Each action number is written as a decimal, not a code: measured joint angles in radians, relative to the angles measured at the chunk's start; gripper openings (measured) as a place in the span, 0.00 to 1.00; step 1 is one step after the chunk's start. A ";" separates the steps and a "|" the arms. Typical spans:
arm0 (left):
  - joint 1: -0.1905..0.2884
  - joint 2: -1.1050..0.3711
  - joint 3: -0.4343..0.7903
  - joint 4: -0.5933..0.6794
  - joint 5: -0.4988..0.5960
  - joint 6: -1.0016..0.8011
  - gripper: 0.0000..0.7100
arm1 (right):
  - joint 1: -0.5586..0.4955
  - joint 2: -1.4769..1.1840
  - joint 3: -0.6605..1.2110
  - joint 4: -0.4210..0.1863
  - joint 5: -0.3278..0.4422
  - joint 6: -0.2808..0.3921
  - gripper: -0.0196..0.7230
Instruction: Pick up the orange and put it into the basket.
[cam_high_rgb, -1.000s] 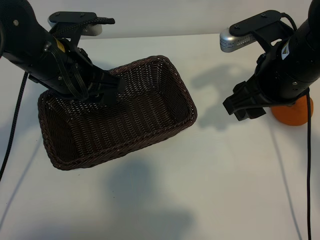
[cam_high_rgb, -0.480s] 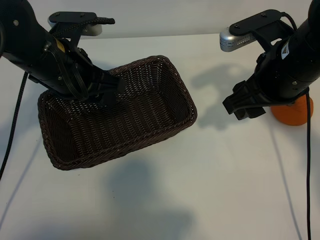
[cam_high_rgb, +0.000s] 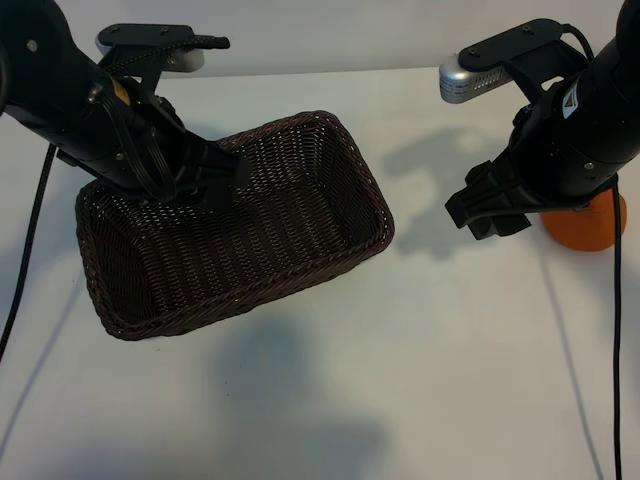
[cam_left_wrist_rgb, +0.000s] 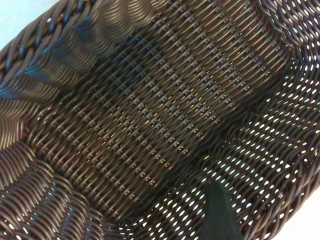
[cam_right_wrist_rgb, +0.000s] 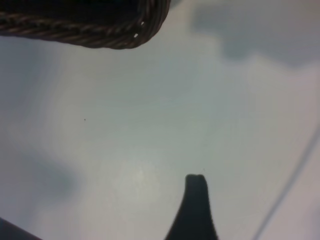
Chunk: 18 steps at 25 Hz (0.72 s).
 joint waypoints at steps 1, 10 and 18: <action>0.000 0.000 0.000 0.000 -0.003 0.000 0.69 | 0.000 0.000 0.000 0.000 0.000 0.000 0.81; 0.000 -0.003 0.000 0.106 0.029 -0.169 0.69 | 0.000 0.000 0.000 0.000 0.000 0.000 0.81; 0.000 -0.131 0.000 0.346 0.162 -0.417 0.70 | 0.000 0.000 0.000 -0.001 -0.001 -0.001 0.81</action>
